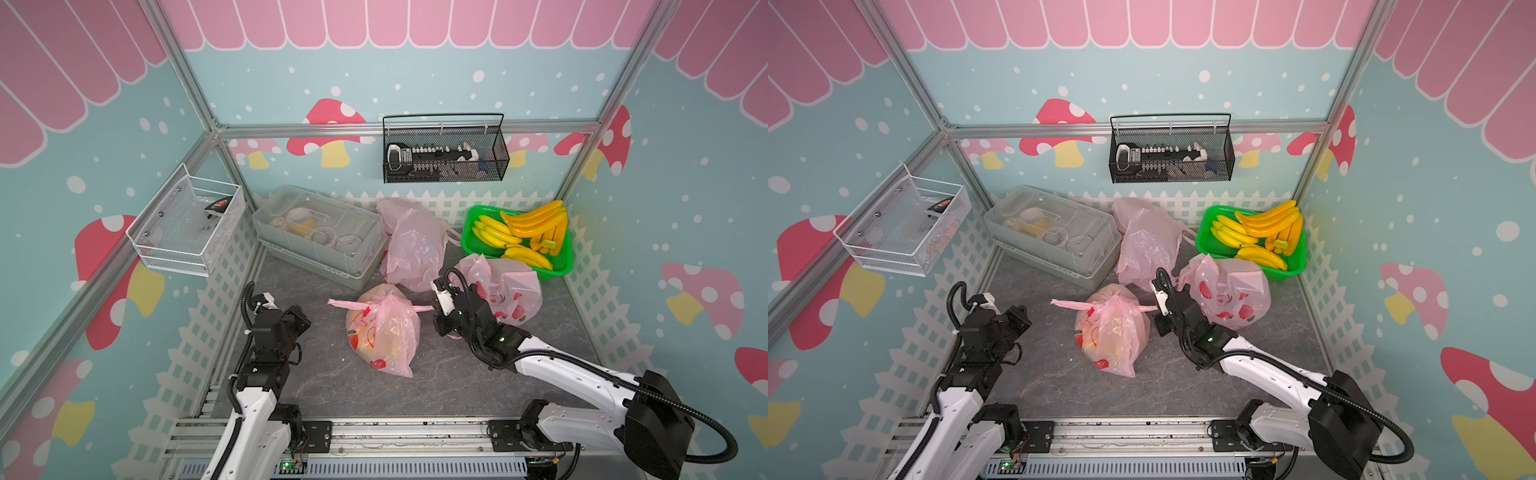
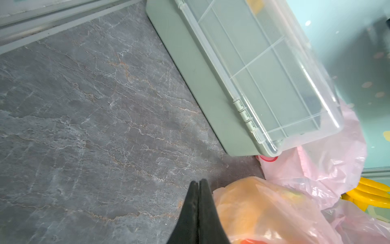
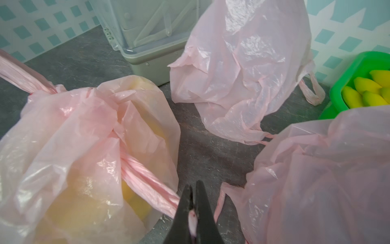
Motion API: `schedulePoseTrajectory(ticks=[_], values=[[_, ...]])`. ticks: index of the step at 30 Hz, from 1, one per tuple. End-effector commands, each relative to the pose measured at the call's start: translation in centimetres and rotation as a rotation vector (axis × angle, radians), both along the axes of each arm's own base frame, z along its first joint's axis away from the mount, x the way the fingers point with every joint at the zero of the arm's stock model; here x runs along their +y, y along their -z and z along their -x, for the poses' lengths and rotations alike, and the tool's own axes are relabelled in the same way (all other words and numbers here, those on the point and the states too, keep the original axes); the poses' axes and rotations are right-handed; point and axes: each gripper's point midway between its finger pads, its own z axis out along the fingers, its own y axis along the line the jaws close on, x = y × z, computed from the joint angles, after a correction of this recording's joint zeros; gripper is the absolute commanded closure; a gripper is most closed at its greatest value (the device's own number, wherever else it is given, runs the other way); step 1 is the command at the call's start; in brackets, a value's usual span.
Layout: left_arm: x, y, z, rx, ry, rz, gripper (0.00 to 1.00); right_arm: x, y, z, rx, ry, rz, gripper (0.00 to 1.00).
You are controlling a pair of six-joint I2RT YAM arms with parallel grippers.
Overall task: Place the banana into a plastic bag & tie a knot
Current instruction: Tie the plastic bag at the center of the board.
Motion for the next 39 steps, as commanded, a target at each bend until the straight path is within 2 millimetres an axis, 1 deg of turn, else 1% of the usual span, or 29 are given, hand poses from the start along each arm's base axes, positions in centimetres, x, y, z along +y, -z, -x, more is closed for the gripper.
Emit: schedulePoseTrajectory(ticks=[1, 2, 4, 5, 6, 8, 9, 11, 14, 17, 20, 22, 23, 24, 25, 28, 29, 32, 35, 37, 39], values=[[-1.0, -2.1, 0.8, 0.017, 0.014, 0.048, 0.84, 2.7, -2.5, 0.0, -0.048, -0.064, -0.065, 1.00], [-1.4, -2.4, 1.5, 0.038, 0.016, 0.048, 0.70, 2.8, -2.5, -0.1, -0.048, -0.063, -0.067, 1.00], [-1.5, -2.7, 3.3, 0.060, -0.008, 0.046, 0.50, 2.9, -2.3, -0.1, -0.048, -0.067, -0.071, 1.00], [-1.7, -2.9, 4.1, 0.048, -0.017, 0.057, 0.43, 2.9, -2.2, 0.0, -0.046, -0.070, -0.073, 1.00], [-2.0, -3.3, 4.5, 0.023, -0.013, 0.080, 0.38, 3.0, -2.1, 0.0, -0.043, -0.071, -0.073, 1.00], [-3.0, -3.7, 4.8, -0.017, 0.008, 0.148, 0.30, 3.2, -1.9, 0.2, -0.036, -0.079, -0.072, 1.00], [-3.5, -3.7, 4.6, -0.022, 0.026, 0.173, 0.27, 3.2, -1.8, 0.2, -0.036, -0.082, -0.073, 1.00], [-5.3, -3.8, 3.6, -0.019, 0.089, 0.218, 0.24, 3.5, -1.8, 0.3, -0.036, -0.090, -0.069, 1.00], [-7.2, -3.2, 1.8, 0.013, 0.145, 0.244, 0.22, 3.7, -2.0, 0.4, -0.042, -0.098, -0.065, 1.00], [-8.5, -2.9, 0.4, 0.026, 0.172, 0.236, 0.20, 3.8, -2.1, 0.6, -0.048, -0.105, -0.066, 1.00], [-9.3, -2.5, -1.0, 0.037, 0.185, 0.230, 0.20, 4.1, -2.1, 1.0, -0.052, -0.121, -0.068, 1.00], [-9.9, -1.9, -1.9, 0.046, 0.197, 0.237, 0.24, 4.4, -2.0, 1.4, -0.052, -0.139, -0.071, 1.00], [-10.2, -1.5, -2.3, 0.049, 0.200, 0.247, 0.30, 4.5, -2.0, 1.5, -0.054, -0.143, -0.073, 1.00], [-10.4, -1.3, -2.7, 0.047, 0.205, 0.255, 0.37, 4.6, -2.0, 1.6, -0.055, -0.146, -0.072, 1.00], [-10.7, -1.2, -3.0, 0.040, 0.214, 0.263, 0.48, 4.6, -2.0, 1.5, -0.053, -0.144, -0.069, 1.00], [-10.8, -0.9, -3.3, 0.052, 0.224, 0.237, 0.94, 3.9, -1.7, 1.0, -0.048, -0.100, -0.039, 1.00], [-10.4, -0.7, -3.2, 0.066, 0.212, 0.217, 1.00, 3.6, -1.5, 0.8, -0.047, -0.082, -0.023, 1.00], [-7.9, -0.2, -2.7, 0.093, 0.139, 0.178, 1.00, 2.2, -1.2, 0.1, -0.050, -0.011, 0.035, 1.00], [-3.9, 0.2, -2.1, 0.098, 0.057, 0.206, 1.00, 1.2, -0.9, -0.5, -0.040, 0.031, 0.067, 1.00], [-1.4, 0.1, -1.5, 0.102, 0.010, 0.203, 1.00, 1.5, -1.0, -0.5, -0.029, 0.014, 0.058, 1.00], [0.3, -0.6, -0.8, 0.103, -0.029, 0.169, 1.00, 2.6, -1.3, -0.2, -0.022, -0.040, 0.036, 1.00]])
